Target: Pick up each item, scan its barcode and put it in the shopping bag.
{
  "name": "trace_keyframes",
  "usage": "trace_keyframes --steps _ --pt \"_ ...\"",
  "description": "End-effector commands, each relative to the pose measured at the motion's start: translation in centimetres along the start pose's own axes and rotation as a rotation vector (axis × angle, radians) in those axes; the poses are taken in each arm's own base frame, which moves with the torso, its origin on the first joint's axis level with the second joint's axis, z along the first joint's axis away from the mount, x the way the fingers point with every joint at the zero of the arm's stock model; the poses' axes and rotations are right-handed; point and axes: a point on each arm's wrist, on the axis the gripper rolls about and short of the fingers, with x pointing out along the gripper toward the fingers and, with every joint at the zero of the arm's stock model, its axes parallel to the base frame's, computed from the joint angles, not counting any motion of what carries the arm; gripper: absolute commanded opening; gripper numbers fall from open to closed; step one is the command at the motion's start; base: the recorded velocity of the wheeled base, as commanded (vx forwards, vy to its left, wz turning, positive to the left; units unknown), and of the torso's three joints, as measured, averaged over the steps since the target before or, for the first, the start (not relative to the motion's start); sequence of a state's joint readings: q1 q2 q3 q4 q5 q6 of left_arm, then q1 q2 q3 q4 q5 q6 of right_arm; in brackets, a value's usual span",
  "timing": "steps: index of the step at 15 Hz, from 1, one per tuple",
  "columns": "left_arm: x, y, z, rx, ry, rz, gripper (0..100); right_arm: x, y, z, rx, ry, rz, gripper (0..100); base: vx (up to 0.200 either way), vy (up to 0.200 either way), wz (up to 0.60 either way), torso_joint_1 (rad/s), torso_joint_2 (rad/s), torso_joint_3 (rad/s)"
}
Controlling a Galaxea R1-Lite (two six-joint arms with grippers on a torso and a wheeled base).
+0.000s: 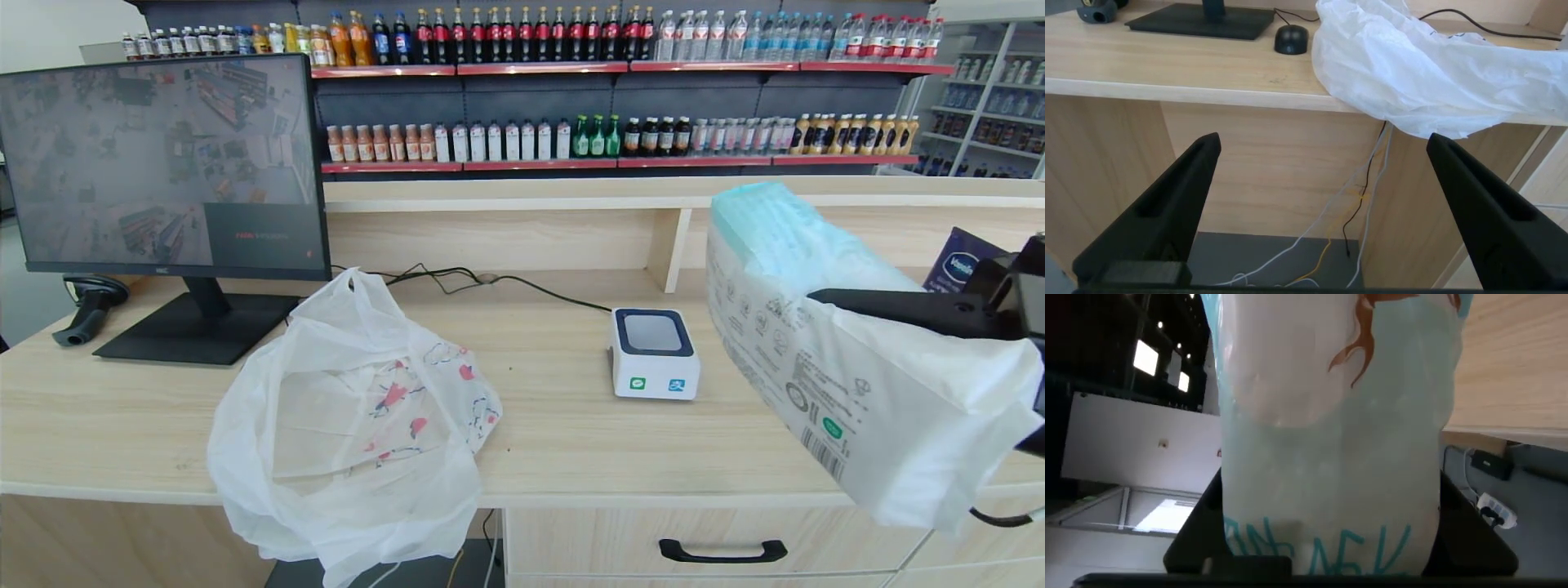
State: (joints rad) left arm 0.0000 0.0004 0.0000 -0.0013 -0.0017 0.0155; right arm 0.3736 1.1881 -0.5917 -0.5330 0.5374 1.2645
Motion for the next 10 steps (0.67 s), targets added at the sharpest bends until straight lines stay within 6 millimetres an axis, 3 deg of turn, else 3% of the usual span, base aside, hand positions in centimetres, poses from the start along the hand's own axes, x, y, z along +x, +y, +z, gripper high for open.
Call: trace_keyframes --steps 1,4,10 --pt "0.0 0.0 0.0 0.0 -0.001 0.0 100 1.6 -1.1 -0.4 0.045 0.064 -0.041 0 0.0 0.0 0.0 0.0 0.0 0.0" --pt "0.0 0.0 0.0 0.0 -0.001 0.0 100 3.1 -1.5 -0.6 0.129 0.125 -0.051 0 0.0 0.0 0.0 0.0 0.0 0.0" --pt "0.0 0.0 0.0 0.0 -0.001 0.0 100 4.3 -0.4 -0.1 0.383 0.381 -0.003 0 0.0 0.0 0.0 0.0 0.0 0.0"
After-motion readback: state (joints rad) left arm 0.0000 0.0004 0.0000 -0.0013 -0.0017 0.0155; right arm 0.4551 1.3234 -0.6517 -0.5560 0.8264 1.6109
